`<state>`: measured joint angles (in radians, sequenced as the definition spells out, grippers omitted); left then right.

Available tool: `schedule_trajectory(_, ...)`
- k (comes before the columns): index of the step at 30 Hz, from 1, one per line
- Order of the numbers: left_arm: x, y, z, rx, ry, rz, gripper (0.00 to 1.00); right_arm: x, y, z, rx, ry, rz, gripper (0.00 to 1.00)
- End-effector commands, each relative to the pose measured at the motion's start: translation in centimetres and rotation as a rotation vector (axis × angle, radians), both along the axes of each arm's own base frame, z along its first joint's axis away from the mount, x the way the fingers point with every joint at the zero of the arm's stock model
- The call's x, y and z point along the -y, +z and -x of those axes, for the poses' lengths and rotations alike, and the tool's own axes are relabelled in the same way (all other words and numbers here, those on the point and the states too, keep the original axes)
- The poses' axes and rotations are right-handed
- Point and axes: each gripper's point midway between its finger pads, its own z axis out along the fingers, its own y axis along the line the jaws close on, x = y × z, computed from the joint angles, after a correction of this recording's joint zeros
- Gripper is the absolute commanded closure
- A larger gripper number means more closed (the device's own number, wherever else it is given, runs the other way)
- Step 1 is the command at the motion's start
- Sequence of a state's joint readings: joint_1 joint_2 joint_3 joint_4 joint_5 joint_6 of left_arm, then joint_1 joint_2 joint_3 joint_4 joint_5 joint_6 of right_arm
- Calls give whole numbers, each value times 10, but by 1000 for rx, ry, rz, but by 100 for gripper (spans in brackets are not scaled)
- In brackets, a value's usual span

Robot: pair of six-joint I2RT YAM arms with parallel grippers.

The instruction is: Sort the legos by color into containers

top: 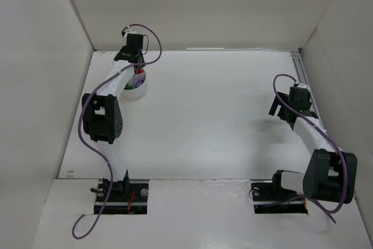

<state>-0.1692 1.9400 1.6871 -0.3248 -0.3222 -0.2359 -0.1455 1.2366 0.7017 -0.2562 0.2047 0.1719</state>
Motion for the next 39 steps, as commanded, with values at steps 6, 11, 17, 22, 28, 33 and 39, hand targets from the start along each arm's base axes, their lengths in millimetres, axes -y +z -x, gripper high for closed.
schedule_trajectory(6,-16,17,-26,35,16,-22,97,3,23,-27,81,35,23,0)
schedule_trajectory(11,-22,5,-32,5,13,-42,97,3,30,-27,101,35,27,0)
schedule_trajectory(17,-26,0,-33,-8,15,-38,92,4,30,-26,99,28,33,0)
schedule_trajectory(22,-26,-4,-31,-14,21,-32,83,4,27,-26,90,28,31,0)
schedule_trajectory(28,-22,-4,-31,-16,5,-19,72,4,27,-26,90,28,31,0)
schedule_trajectory(33,-22,-4,-31,-16,5,-19,67,4,24,-26,81,28,30,0)
schedule_trajectory(39,-23,4,-29,-7,5,-18,63,4,26,-28,90,28,31,0)
